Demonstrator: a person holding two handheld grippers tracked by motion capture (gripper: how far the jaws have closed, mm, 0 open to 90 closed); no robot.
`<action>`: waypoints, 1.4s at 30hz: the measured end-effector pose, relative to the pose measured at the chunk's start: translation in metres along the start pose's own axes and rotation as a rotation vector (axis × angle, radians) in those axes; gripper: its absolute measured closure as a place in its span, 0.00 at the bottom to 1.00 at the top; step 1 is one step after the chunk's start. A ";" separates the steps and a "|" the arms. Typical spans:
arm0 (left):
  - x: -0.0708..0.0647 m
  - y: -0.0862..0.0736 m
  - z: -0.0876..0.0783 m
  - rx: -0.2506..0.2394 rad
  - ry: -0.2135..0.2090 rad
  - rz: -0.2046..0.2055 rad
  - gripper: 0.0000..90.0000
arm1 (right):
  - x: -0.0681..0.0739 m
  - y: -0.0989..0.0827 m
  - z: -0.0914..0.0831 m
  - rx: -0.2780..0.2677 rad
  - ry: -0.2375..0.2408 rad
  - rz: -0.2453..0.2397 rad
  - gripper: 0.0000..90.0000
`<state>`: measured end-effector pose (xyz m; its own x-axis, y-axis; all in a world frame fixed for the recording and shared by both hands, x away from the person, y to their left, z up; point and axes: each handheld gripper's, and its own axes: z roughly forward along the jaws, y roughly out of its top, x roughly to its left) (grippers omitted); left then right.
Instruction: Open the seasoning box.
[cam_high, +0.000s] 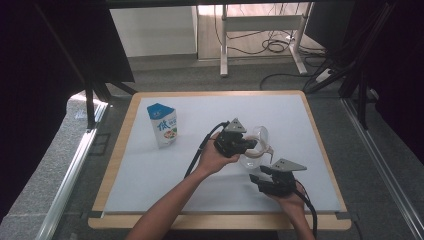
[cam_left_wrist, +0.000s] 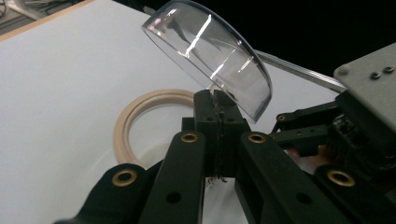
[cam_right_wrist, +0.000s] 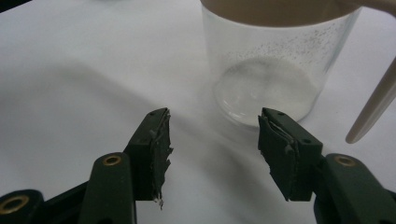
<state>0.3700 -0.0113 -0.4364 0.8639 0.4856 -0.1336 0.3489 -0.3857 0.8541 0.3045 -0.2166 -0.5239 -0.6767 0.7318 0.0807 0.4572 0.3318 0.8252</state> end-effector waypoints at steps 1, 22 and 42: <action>-0.001 0.001 0.000 0.000 -0.001 0.001 1.00 | 0.000 0.000 0.000 0.002 0.001 -0.002 0.49; -0.023 0.007 0.012 0.012 -0.030 0.055 1.00 | -0.001 -0.003 0.004 0.022 -0.006 -0.004 0.49; 0.013 -0.055 -0.057 -0.063 0.117 -0.005 0.73 | 0.004 0.000 0.003 0.024 -0.004 -0.014 0.49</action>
<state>0.3410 0.0610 -0.4564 0.8124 0.5773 -0.0816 0.3267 -0.3347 0.8839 0.3034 -0.2119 -0.5255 -0.6809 0.7293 0.0666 0.4610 0.3562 0.8128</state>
